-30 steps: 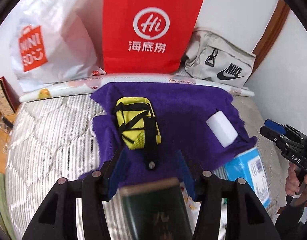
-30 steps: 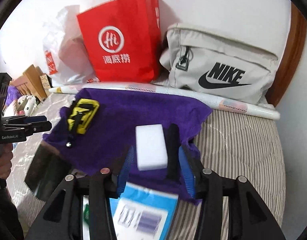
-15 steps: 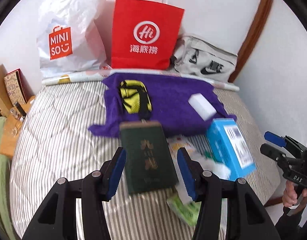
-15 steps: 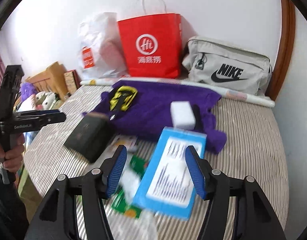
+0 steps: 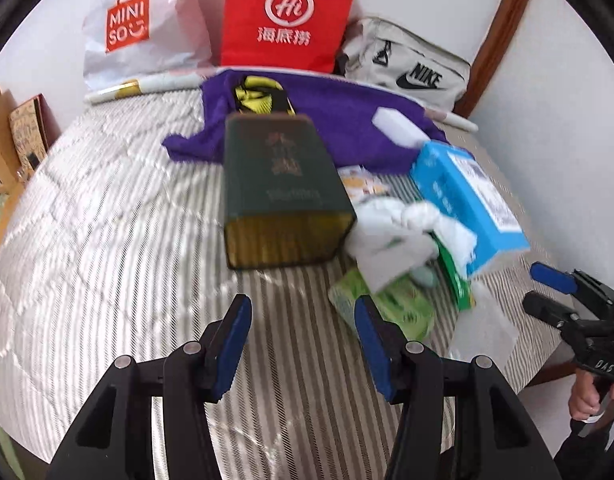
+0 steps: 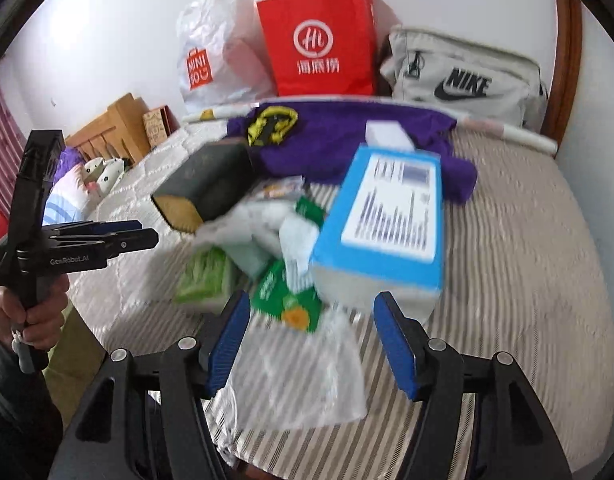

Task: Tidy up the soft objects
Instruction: 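Grasp the white mesh bag with the right tool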

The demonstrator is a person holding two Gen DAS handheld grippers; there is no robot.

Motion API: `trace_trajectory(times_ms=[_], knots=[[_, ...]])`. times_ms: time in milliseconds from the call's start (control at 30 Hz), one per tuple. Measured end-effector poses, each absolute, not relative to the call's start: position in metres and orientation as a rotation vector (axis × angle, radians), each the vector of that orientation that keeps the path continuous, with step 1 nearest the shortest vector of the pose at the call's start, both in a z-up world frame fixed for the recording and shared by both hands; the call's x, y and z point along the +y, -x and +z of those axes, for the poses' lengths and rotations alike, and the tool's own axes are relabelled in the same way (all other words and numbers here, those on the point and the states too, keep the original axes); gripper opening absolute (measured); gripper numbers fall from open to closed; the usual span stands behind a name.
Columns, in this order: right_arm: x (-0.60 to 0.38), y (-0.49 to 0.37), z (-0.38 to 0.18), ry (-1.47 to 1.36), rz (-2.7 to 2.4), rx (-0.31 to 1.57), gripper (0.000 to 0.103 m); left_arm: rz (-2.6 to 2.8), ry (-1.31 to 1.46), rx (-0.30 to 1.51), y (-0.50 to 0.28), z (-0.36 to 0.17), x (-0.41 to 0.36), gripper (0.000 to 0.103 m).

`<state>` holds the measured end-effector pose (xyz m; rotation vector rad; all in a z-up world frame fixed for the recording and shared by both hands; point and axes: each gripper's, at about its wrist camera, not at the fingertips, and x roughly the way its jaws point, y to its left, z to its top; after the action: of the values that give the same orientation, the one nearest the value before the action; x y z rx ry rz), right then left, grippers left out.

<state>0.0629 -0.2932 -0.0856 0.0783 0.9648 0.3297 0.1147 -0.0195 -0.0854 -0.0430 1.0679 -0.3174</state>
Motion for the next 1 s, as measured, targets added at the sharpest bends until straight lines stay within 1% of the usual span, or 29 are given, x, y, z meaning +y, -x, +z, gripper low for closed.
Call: trace_trajectory(times_ms=[133, 233, 300, 367, 400, 467, 567, 633, 733, 867, 1000], knots=[[-0.288, -0.056, -0.111, -0.074, 0.343, 1.013, 0.064, -0.349, 0.063, 1.078, -0.11, -0.096, -0.027, 0.051], [-0.282, -0.051, -0.127, -0.051, 0.343, 1.045, 0.072, -0.366, 0.059, 1.081, -0.108, -0.1, -0.033, 0.051], [-0.279, -0.047, -0.137, -0.035, 0.345, 1.056, 0.073, -0.379, 0.05, 1.077, -0.107, -0.102, -0.038, 0.051], [-0.277, -0.044, -0.142, -0.02, 0.343, 1.048, 0.082, -0.387, 0.045, 1.078, -0.107, -0.103, -0.041, 0.051], [-0.276, -0.043, -0.142, -0.019, 0.35, 1.041, 0.084, -0.392, 0.044, 1.079, -0.107, -0.103, -0.043, 0.051], [-0.275, -0.042, -0.143, -0.029, 0.364, 1.034, 0.092, -0.401, 0.048, 1.081, -0.107, -0.104, -0.046, 0.051], [-0.269, -0.04, -0.146, -0.025, 0.374, 1.022, 0.1, -0.432, 0.065, 1.089, -0.108, -0.105, -0.052, 0.052], [-0.264, -0.04, -0.147, -0.005, 0.373, 1.013, 0.103, -0.455, 0.069, 1.091, -0.108, -0.105, -0.058, 0.056], [-0.255, -0.038, -0.149, 0.048, 0.358, 0.996, 0.103, -0.473, 0.059, 1.092, -0.109, -0.106, -0.067, 0.061], [-0.249, -0.037, -0.151, 0.092, 0.339, 0.975, 0.103, -0.464, 0.022, 1.1, -0.112, -0.111, -0.079, 0.064], [-0.252, -0.034, -0.151, 0.094, 0.342, 0.953, 0.101, -0.452, -0.037, 1.074, -0.112, -0.113, -0.089, 0.071]])
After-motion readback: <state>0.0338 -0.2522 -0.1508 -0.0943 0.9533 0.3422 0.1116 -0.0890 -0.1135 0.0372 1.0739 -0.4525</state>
